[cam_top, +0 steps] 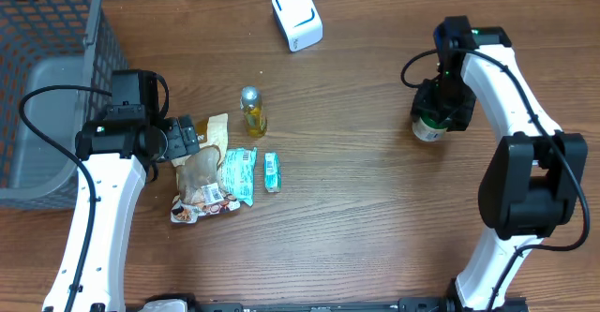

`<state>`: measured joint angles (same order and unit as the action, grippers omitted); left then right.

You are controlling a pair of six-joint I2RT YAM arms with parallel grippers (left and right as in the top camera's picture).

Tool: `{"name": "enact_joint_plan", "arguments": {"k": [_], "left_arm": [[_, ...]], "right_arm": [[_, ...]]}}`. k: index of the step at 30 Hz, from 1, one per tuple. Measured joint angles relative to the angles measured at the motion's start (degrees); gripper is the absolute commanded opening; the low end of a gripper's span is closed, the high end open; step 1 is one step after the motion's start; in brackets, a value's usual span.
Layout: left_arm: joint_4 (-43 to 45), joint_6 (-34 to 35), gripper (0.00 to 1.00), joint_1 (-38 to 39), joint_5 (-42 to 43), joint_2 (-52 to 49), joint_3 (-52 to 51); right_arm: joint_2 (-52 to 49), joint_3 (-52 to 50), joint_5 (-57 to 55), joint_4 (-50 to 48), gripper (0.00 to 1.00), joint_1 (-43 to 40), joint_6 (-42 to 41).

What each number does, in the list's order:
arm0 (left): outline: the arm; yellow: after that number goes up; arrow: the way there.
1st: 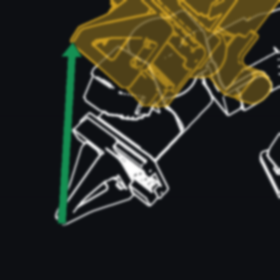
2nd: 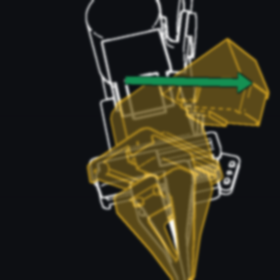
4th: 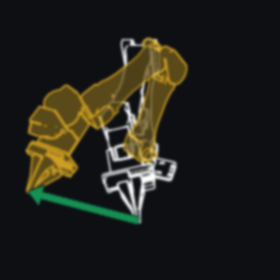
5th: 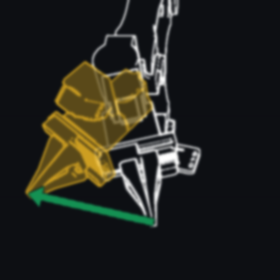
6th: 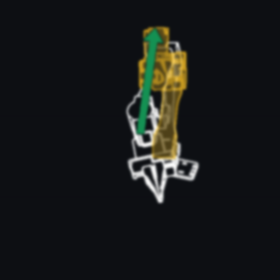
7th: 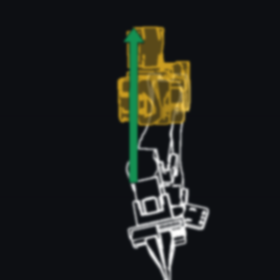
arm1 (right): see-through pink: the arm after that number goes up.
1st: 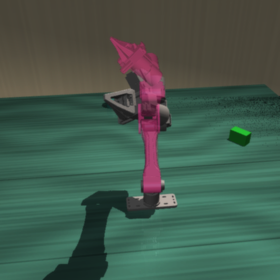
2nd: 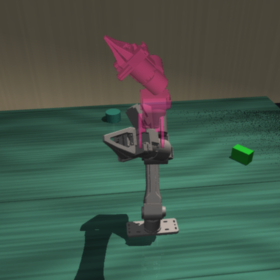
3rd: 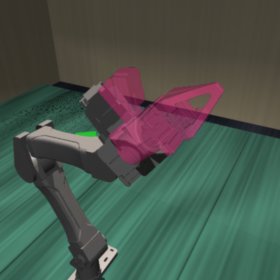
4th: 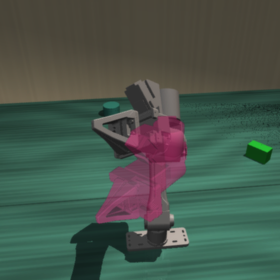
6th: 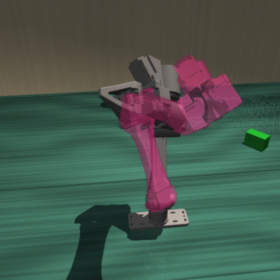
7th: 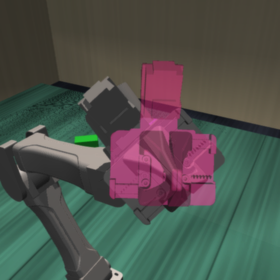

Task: Scan the item barcode
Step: 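Move the jar away from the scanner to the right side of the table, then lower the jar onto the table and open the right gripper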

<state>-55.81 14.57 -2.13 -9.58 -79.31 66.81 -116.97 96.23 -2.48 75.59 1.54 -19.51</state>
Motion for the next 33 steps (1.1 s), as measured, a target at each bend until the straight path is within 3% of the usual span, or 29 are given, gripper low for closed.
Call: {"name": "enact_joint_plan", "arguments": {"k": [20,33], "left_arm": [[0.02,0.0,1.0,0.0,0.0,0.0,0.0],[0.02,0.0,0.99,0.0,0.0,0.0,0.0]], "right_arm": [[0.0,-8.61,-2.1,-7.19,0.31,-2.64,0.02],[0.0,-10.27,-6.08,-9.01,0.32,-5.62,-3.02]]}}
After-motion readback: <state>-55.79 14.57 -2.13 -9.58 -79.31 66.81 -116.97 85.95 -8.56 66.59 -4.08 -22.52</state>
